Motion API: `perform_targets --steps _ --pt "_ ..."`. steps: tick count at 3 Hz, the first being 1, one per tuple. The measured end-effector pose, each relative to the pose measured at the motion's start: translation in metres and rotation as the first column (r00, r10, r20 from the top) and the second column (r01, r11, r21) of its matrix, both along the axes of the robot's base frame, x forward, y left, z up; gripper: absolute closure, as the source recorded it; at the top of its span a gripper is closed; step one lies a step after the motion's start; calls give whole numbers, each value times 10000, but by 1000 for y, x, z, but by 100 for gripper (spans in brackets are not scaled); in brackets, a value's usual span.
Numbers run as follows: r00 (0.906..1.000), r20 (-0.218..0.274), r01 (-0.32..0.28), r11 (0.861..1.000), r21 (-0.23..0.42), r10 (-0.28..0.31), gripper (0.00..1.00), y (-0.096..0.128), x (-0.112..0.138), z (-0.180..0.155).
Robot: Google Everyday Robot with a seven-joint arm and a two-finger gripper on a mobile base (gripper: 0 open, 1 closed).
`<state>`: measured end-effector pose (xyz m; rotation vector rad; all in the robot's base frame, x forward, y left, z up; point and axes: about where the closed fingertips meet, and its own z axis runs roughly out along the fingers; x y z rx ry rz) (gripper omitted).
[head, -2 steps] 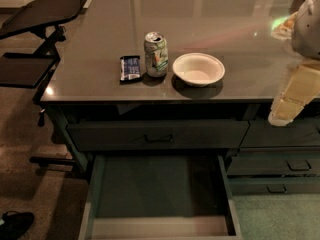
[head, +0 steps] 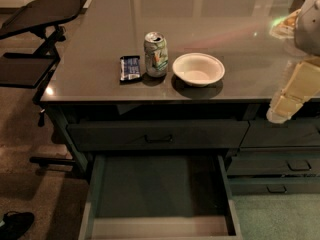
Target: Place 7up can into middle drawer
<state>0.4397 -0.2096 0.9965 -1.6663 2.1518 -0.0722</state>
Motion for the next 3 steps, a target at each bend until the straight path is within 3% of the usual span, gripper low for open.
perform_targets --steps 1,2,3 --pt "9995 -279 -79 9837 1797 131 0 10 17 -6" --pt "9962 -801 -2 9164 4002 352 0 32 38 -23" --pt "9934 -929 -154 8794 4759 677 0 50 36 -17"
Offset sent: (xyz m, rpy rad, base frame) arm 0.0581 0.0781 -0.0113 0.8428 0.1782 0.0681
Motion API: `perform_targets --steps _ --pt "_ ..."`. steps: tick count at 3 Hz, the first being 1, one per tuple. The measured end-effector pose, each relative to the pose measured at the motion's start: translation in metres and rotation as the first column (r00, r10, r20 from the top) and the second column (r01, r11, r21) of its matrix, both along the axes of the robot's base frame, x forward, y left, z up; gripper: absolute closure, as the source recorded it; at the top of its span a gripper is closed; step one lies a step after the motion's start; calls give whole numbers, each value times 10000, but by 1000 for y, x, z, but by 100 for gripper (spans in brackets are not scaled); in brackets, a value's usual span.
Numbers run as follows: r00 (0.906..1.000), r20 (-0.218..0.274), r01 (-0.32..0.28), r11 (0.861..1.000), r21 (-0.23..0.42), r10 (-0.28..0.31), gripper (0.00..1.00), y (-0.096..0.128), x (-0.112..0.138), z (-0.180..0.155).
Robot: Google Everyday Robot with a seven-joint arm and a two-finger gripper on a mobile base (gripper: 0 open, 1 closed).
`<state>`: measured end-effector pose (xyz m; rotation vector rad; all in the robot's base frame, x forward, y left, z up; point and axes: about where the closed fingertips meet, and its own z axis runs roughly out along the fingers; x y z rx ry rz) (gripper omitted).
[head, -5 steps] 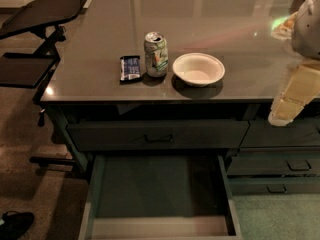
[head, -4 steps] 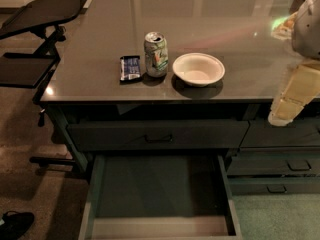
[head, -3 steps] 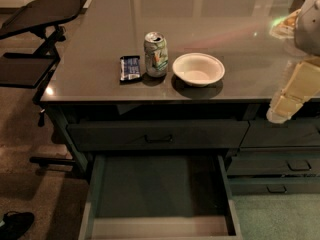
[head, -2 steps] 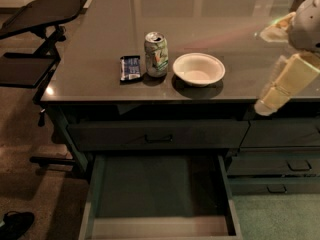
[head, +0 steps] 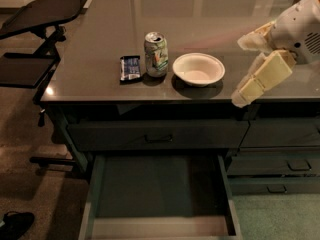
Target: Place 7up can into middle drawer
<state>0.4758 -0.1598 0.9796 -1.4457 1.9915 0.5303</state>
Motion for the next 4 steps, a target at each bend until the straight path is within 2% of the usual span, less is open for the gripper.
perform_targets --steps 1,2,3,4 --pt "10000 6 1 10000 -3 -1 0 0 0 0" --pt "9983 332 470 9980 422 -484 0 6 7 4" --pt "9845 595 1570 9802 1204 -1650 0 28 26 11" --pt "9577 820 2559 9466 1959 -2759 0 53 67 16"
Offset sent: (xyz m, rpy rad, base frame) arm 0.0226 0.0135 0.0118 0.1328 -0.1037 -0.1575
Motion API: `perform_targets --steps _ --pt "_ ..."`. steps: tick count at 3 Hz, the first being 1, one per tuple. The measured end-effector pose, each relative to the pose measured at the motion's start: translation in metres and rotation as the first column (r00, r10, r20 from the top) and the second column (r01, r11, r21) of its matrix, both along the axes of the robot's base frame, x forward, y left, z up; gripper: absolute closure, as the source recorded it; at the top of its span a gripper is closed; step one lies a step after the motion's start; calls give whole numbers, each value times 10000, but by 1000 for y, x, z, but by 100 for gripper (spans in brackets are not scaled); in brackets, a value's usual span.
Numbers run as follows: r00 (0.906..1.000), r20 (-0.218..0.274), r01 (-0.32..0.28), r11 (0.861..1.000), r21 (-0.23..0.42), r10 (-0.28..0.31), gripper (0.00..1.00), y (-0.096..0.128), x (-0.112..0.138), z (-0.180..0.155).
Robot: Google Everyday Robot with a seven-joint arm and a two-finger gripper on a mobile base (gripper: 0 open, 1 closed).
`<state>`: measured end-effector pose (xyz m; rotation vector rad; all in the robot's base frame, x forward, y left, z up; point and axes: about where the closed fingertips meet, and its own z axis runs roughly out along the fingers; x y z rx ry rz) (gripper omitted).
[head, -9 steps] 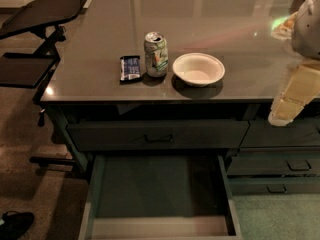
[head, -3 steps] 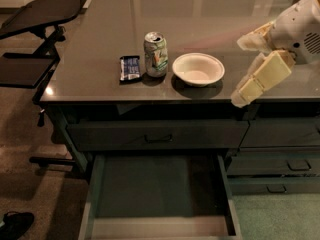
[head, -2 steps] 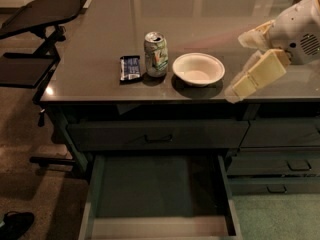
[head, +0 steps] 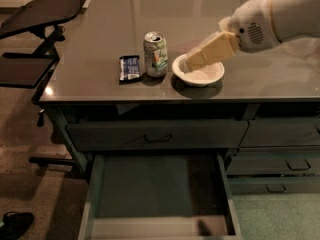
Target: Place 7up can into middle drawer
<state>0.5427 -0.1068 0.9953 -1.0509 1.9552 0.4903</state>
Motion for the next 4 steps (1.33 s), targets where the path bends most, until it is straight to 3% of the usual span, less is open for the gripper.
perform_targets --steps 1,2,3,4 --pt "9965 269 788 9964 303 -796 0 19 55 -1" --pt "9797 307 1974 9799 289 -1982 0 26 99 -14" --pt "9712 53 2377 9697 554 -2384 0 29 103 -11" --pt "9713 48 2373 9698 557 -2379 0 29 103 -11"
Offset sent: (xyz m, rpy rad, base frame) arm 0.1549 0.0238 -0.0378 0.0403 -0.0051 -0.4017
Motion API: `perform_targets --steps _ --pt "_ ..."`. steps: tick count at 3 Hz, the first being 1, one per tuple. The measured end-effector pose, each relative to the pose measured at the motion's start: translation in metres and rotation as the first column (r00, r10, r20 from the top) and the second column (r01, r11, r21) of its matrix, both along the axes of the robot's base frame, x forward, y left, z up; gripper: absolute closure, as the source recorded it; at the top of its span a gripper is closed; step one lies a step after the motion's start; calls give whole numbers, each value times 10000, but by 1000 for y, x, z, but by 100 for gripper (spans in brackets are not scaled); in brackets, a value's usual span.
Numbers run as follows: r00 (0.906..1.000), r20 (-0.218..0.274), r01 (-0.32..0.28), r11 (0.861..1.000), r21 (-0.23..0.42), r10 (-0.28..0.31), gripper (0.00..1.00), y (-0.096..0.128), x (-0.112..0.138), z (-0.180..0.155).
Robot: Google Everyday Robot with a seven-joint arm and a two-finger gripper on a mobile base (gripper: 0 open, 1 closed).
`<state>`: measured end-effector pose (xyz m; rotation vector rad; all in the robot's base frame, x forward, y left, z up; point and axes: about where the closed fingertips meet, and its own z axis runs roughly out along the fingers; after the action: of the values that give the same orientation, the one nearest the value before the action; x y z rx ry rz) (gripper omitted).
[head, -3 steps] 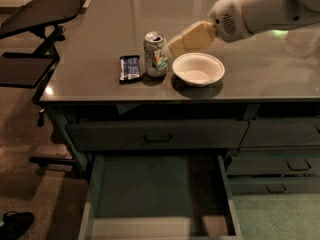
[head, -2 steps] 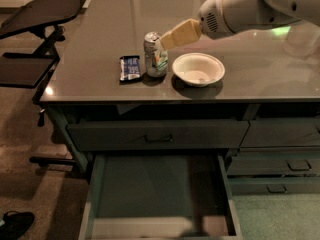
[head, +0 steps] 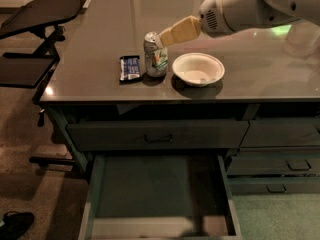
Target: Place 7up can into middle drawer
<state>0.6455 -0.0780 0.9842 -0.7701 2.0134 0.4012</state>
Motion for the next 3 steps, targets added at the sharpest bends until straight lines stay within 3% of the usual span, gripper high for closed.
perform_targets --steps 1,2,3 --pt "9993 212 312 9992 -256 -307 0 6 10 -14" --pt "9987 474 190 9994 -280 -176 0 24 24 -28" --pt "9979 504 -395 9991 -152 402 0 42 37 -40"
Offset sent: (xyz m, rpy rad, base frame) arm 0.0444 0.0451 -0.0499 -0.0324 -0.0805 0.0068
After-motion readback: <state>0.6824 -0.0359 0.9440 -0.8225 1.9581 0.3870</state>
